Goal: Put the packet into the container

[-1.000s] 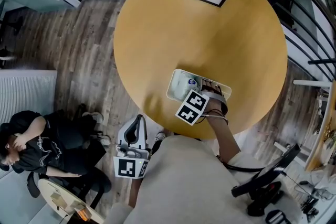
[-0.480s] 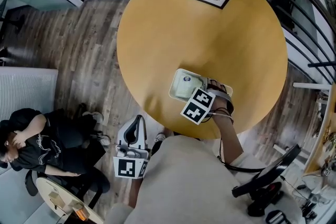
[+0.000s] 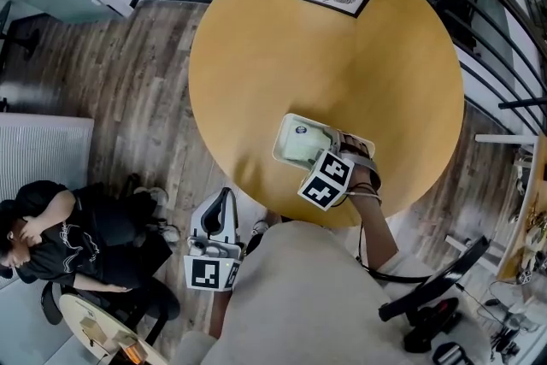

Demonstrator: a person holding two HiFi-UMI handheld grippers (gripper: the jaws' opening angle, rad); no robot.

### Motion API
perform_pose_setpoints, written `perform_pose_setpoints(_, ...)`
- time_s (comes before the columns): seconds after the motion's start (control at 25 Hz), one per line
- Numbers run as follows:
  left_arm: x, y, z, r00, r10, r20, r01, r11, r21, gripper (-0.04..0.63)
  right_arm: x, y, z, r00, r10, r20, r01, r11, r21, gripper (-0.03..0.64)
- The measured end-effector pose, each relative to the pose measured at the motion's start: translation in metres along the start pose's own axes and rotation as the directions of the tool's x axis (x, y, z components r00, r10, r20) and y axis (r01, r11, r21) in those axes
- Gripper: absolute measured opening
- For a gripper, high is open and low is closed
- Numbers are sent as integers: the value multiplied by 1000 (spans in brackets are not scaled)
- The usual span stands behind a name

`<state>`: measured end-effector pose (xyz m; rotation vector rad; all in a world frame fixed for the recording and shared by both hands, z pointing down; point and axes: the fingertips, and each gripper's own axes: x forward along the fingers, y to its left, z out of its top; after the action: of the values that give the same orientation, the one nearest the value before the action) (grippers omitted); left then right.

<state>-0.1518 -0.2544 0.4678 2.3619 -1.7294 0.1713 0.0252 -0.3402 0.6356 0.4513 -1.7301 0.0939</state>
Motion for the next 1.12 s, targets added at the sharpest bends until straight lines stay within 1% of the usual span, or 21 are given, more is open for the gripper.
perform_pose_setpoints(0.04, 0, 0, 1, 1000, -1, 4, 1, 1000, 1, 5, -1, -1, 0, 1000, -5, 5, 5, 1000, 4, 346)
perform_pose_setpoints(0.08, 0, 0, 1, 1000, -3, 7, 3, 1000, 2, 5, -2, 0, 0, 1000, -15, 10, 15, 1000, 7, 318)
perform_pose_setpoints(0.12, 0, 0, 2, 1000, -7, 8, 7, 1000, 5, 5, -4, 0, 1, 999, -29, 16, 29, 1000, 7, 277)
perform_pose_setpoints(0.16, 0, 0, 2, 1000, -11, 9, 11, 1000, 8, 5, -5, 1, 2, 999, -44, 20, 44, 999, 3, 198)
perform_pose_setpoints(0.2, 0, 0, 3, 1000, -13, 11, 13, 1000, 10, 5, -6, 2, 4, 998, -57, 24, 57, 998, -8, 137)
perform_pose_setpoints(0.32, 3, 0, 3, 1000, -18, 17, 17, 1000, 10, 5, -12, 7, 8, 997, -75, 36, 77, 995, -56, 55)
perform_pose_setpoints(0.36, 4, -1, 4, 1000, -21, 20, 21, 1000, 10, 5, -15, 8, 9, 996, -77, 45, 80, 995, -64, 41)
perform_pose_setpoints(0.44, 6, -3, 4, 999, -30, 28, 29, 1000, 11, 5, -19, 9, 12, 995, -67, 73, 71, 996, -49, 5)
perform_pose_setpoints(0.52, 7, -6, 5, 999, -37, 33, 37, 999, 14, 5, -23, 7, 15, 992, -67, 107, 70, 997, -22, 5)
perform_pose_setpoints(0.6, 8, -8, 7, 998, -44, 37, 44, 999, 16, 5, -25, 2, 18, 987, -99, 130, 100, 995, -8, 5)
perform_pose_setpoints(0.68, 10, -8, 7, 998, -52, 39, 52, 999, 17, 5, -27, -4, 24, 973, -149, 174, 149, 989, 8, 5)
perform_pose_setpoints(0.72, 10, -9, 7, 998, -56, 40, 56, 998, 17, 5, -30, -6, 29, 961, -174, 217, 170, 985, 39, 5)
perform_pose_setpoints(0.76, 10, -10, 7, 997, -61, 43, 60, 998, 17, 5, -34, -8, 34, 943, -192, 272, 172, 981, 93, 5)
perform_pose_setpoints(0.8, 9, -11, 8, 997, -65, 46, 65, 998, 19, 5, -40, -9, 40, 922, -200, 333, 153, 975, 163, 5)
perform_pose_setpoints(0.84, 10, -12, 9, 996, -71, 50, 70, 997, 22, 5, -46, -10, 44, 898, -205, 390, 115, 964, 240, 5)
perform_pose_setpoints(0.92, 11, -12, 13, 995, -82, 61, 80, 996, 32, 5, -59, -13, 50, 843, -214, 493, 13, 925, 380, 5)
perform_pose_setpoints(1.0, 13, -12, 19, 993, -94, 75, 90, 995, 49, 5, -75, -17, 54, 774, -238, 587, -86, 878, 470, 5)
perform_pose_setpoints(1.12, 13, -18, 36, 989, -112, 98, 104, 991, 80, 6, -111, -30, 54, 654, -313, 689, -201, 806, 557, 5)
